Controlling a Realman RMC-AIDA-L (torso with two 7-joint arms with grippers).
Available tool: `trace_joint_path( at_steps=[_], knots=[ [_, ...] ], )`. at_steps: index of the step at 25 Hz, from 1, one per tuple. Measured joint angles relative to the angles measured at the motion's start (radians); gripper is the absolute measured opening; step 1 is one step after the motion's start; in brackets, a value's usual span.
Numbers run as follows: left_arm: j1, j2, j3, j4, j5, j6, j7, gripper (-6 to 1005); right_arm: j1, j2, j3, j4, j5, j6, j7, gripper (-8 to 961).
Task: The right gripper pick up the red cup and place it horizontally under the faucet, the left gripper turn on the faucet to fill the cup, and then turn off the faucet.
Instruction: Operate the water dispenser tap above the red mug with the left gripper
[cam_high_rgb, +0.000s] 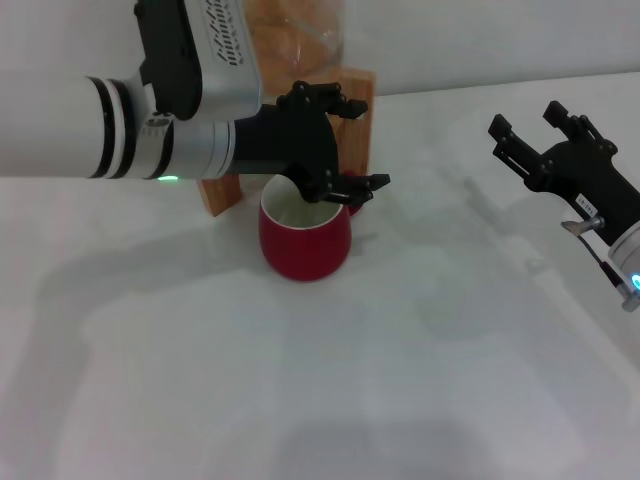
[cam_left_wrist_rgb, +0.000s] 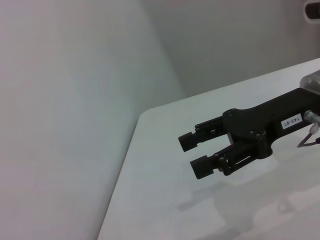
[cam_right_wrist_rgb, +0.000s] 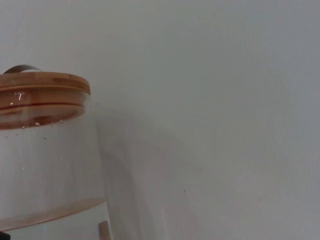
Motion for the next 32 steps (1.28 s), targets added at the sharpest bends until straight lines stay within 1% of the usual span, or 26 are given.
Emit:
trace_joint_path(
  at_steps=[13, 32],
  knots=[
    [-0.025, -0.001, 0.000, -0.020, 0.016, -0.011, 0.002, 842, -0.005, 0.001, -0.002, 0.000, 0.000, -0.010, 0.000, 836],
    [-0.034, -0.001, -0.005, -0.036, 0.026, 0.000, 0.001, 841, -0.005, 0.000, -0.008, 0.000, -0.003, -0.019, 0.006, 836]
  ],
)
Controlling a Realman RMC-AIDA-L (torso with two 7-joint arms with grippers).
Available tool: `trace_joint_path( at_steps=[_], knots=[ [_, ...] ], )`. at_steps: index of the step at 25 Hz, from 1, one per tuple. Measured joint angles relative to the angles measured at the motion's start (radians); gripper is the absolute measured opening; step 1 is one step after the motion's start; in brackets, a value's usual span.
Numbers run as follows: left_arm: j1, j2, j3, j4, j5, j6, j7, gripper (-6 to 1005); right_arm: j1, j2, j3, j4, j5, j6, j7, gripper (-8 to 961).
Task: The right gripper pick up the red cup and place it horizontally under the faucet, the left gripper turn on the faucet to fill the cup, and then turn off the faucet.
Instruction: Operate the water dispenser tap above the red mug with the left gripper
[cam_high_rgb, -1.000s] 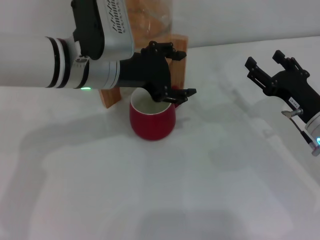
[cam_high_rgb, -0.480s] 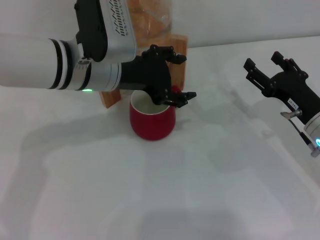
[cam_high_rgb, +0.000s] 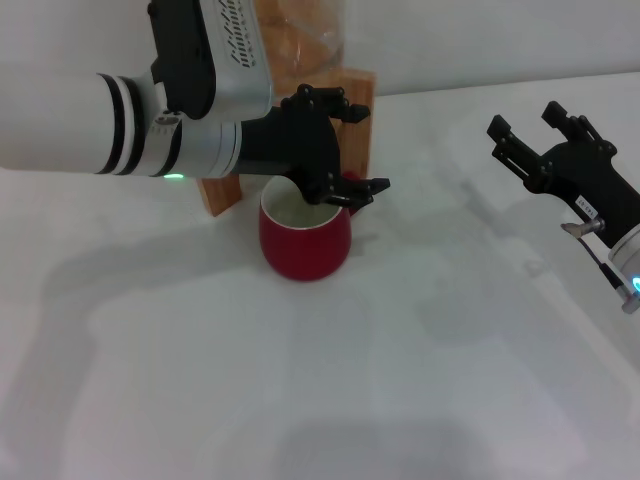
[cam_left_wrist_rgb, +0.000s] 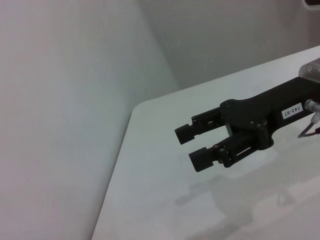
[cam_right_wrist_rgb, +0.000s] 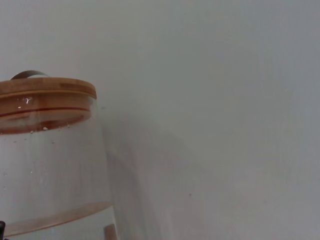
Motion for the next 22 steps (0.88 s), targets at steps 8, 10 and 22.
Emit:
trace_joint_path(
  at_steps=[8, 10, 22],
  knots=[
    [-0.007, 0.000, 0.001, -0.003, 0.000, 0.002, 0.002, 841, 0.000, 0.000, 0.000, 0.000, -0.002, -0.002, 0.000, 835],
    [-0.014, 0.000, 0.001, -0.012, 0.000, 0.002, 0.002, 841, 0.000, 0.000, 0.000, 0.000, -0.003, -0.002, 0.000, 834],
    [-0.026, -0.001, -0.001, -0.033, -0.006, 0.018, 0.010, 841, -0.002, 0.000, -0.001, 0.000, -0.004, -0.014, 0.000, 834]
  ],
)
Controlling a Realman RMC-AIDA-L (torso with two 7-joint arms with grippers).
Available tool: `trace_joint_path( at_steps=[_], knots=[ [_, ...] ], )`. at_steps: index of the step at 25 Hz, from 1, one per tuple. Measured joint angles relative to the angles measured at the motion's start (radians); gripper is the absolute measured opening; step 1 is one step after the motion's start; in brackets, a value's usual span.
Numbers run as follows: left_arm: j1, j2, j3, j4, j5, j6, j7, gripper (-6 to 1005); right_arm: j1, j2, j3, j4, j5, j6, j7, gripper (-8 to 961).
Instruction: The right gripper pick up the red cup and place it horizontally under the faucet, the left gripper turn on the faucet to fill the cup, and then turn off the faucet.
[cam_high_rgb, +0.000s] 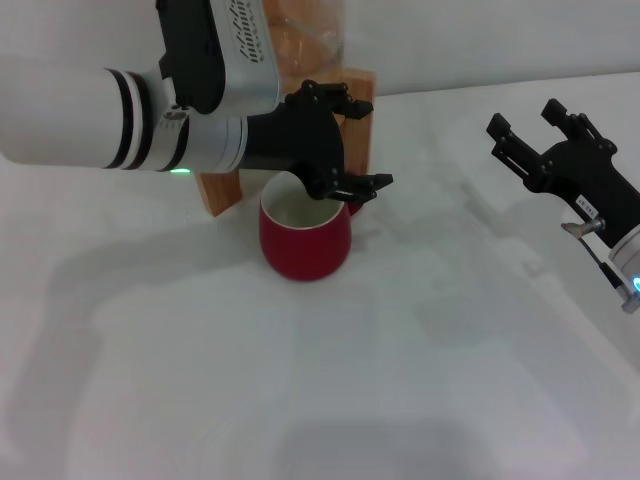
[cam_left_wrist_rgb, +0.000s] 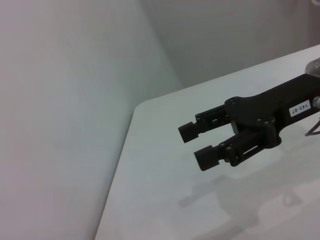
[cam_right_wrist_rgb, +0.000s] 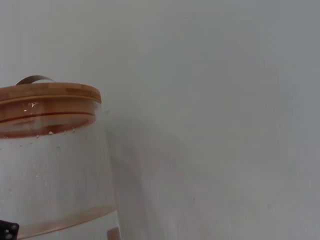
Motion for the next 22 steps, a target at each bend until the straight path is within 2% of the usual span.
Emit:
trace_joint_path(
  at_steps=[22],
  knots=[
    [-0.003, 0.000, 0.003, -0.003, -0.002, 0.061, 0.007, 836, -0.007, 0.002, -0.001, 0.000, 0.000, -0.002, -0.002, 835]
  ],
)
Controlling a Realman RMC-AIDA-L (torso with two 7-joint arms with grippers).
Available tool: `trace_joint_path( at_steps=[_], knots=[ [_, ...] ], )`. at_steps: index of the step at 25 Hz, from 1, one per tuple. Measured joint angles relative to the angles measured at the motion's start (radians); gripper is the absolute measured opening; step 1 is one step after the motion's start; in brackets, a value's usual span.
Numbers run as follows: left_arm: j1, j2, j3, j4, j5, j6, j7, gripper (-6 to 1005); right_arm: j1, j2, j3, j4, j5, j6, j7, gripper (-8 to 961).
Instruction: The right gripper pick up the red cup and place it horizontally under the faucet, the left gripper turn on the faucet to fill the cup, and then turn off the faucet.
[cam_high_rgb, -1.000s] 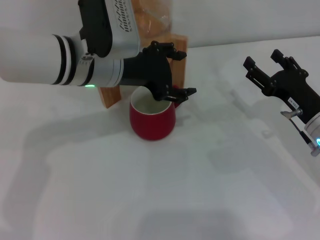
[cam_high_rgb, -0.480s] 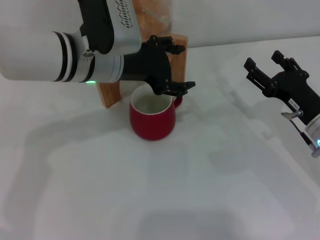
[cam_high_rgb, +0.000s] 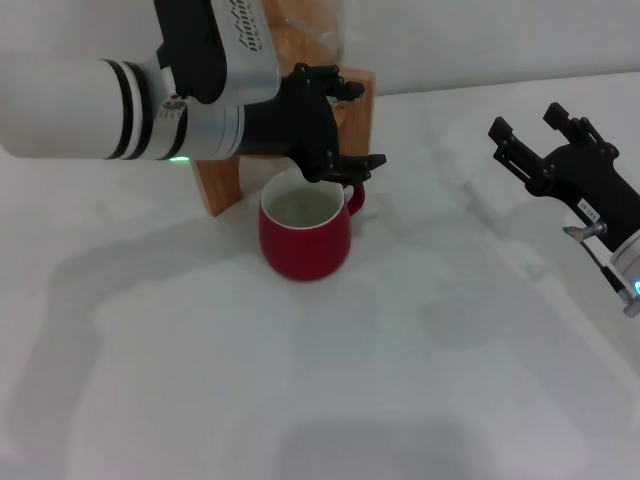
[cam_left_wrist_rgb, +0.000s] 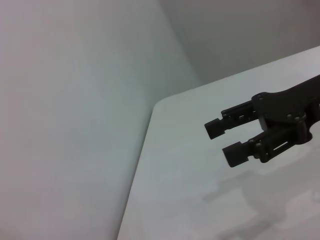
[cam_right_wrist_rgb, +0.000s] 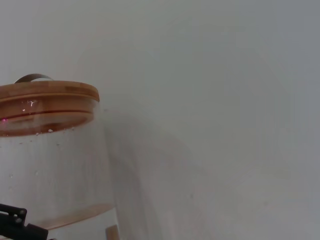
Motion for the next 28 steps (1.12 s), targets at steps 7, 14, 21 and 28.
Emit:
trace_joint_path(
  at_steps=[7, 14, 21, 28],
  knots=[
    [0.000, -0.001, 0.001, 0.000, 0.000, 0.018, 0.006, 834, 0.000, 0.000, 0.000, 0.000, 0.000, 0.000, 0.000, 835],
    [0.001, -0.001, 0.000, -0.006, 0.001, 0.035, 0.007, 833, 0.000, 0.000, 0.000, 0.000, 0.000, -0.002, 0.000, 835],
    [0.000, -0.001, 0.003, -0.006, 0.000, 0.034, 0.007, 831, 0.002, 0.000, 0.000, 0.000, 0.000, -0.002, -0.001, 836],
    [-0.007, -0.001, 0.004, 0.007, -0.002, 0.023, 0.008, 830, 0.002, -0.001, 0.000, 0.000, 0.000, -0.002, 0.000, 836]
  ],
)
